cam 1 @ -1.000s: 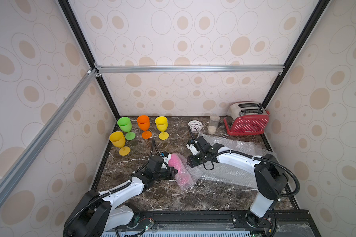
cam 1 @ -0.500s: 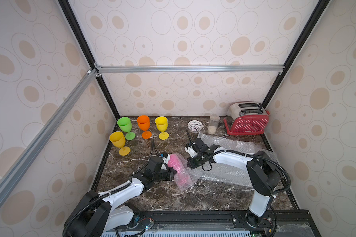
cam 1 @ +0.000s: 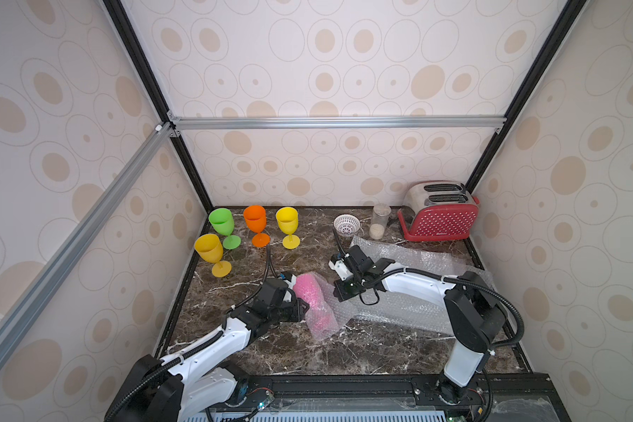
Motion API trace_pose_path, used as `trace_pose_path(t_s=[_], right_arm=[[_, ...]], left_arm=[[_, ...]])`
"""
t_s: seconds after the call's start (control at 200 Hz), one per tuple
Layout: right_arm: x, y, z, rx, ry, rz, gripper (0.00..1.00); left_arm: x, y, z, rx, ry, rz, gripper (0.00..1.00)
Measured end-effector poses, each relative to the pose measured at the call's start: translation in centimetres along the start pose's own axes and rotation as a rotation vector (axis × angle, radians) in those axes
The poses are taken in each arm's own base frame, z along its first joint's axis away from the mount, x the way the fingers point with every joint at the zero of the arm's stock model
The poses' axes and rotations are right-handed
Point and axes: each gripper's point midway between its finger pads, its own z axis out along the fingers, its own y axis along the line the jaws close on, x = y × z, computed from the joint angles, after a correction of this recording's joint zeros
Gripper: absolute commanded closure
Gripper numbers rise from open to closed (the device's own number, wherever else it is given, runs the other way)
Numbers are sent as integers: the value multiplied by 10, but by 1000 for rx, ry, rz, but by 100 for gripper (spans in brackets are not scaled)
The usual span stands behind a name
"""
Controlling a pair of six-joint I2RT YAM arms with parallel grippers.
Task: Unpack wine glasses from bubble wrap
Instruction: Unwrap the bubble wrap at the center of the board.
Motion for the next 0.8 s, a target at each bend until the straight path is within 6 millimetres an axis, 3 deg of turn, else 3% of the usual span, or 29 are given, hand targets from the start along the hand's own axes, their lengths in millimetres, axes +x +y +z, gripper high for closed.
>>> trace_pose_path(t_s=[0.15, 0.33, 0.42, 0.525, 0.8], right_arm=[[-8, 12, -17, -27, -44, -17, 100], [-10, 34, -25, -84, -63, -37, 100], [-12, 44, -26, -127, -72, -31, 100], [-12, 51, -26, -164, -78, -20, 100], [-9, 71, -23, -281, -78, 15, 100]], left_arm=[[-16, -9, -12, 6, -39, 10, 63], [-21, -19, -17, 43, -55, 10, 61], [-23, -24, -16, 78, -66, 5, 55], [-16, -25, -12, 98, -54, -8, 47], [6, -16, 3, 97, -6, -29, 42]])
